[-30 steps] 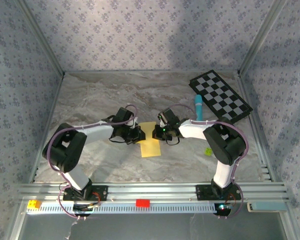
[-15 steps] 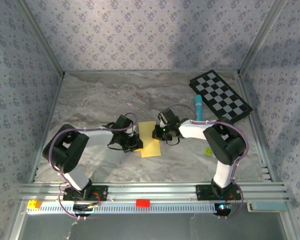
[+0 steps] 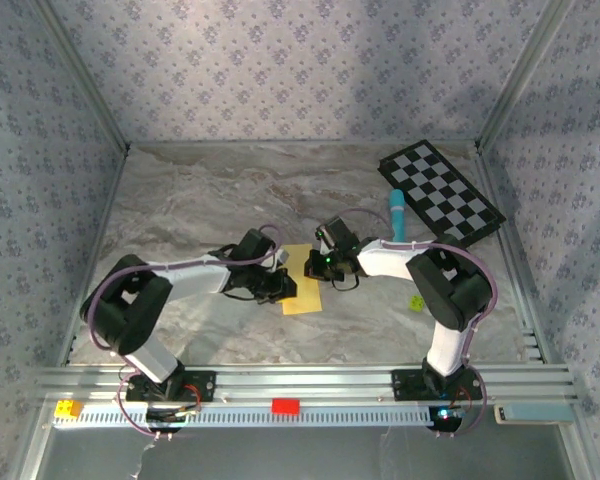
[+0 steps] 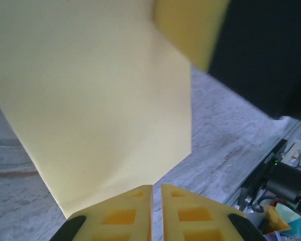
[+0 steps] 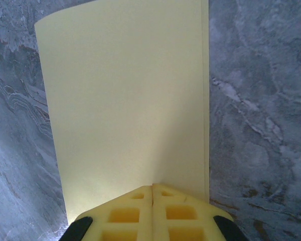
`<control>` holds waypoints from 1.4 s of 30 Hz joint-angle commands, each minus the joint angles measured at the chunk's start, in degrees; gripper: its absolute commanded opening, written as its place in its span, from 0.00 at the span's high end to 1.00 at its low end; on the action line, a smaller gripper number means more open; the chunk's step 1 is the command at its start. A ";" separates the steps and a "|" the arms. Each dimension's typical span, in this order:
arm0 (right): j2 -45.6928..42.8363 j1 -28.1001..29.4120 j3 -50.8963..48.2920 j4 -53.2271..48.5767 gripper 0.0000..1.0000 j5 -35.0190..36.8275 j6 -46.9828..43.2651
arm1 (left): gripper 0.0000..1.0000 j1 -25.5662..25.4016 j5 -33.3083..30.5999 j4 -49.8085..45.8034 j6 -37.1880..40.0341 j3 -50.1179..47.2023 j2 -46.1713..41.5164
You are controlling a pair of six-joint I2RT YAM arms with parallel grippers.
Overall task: Fold a paper plane with a square sheet of paper (pick it up from the middle)
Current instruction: First fold the square sheet of paper in half at the center of the table.
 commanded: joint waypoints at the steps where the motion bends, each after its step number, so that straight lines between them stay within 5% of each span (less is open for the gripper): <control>1: 3.76 0.38 -4.12 -12.59 1.00 5.70 0.08 | 0.89 -0.74 1.67 -1.89 0.22 0.25 2.49; 18: 4.23 0.47 -3.08 -12.32 1.00 4.87 -1.11 | 0.89 -0.80 -0.24 -4.15 1.06 -8.87 -6.50; 28: -1.38 1.14 1.50 -7.56 0.92 1.09 -3.09 | 0.89 1.73 -10.80 -8.79 1.49 -3.11 -17.07; 35: -10.87 1.19 -1.83 -5.77 0.74 3.71 -1.84 | 0.91 7.81 -7.68 -6.51 1.69 0.26 -14.84; 42: -20.82 0.24 -11.16 -4.64 0.73 6.94 3.67 | 0.91 10.20 -4.09 -7.47 4.17 9.38 -4.73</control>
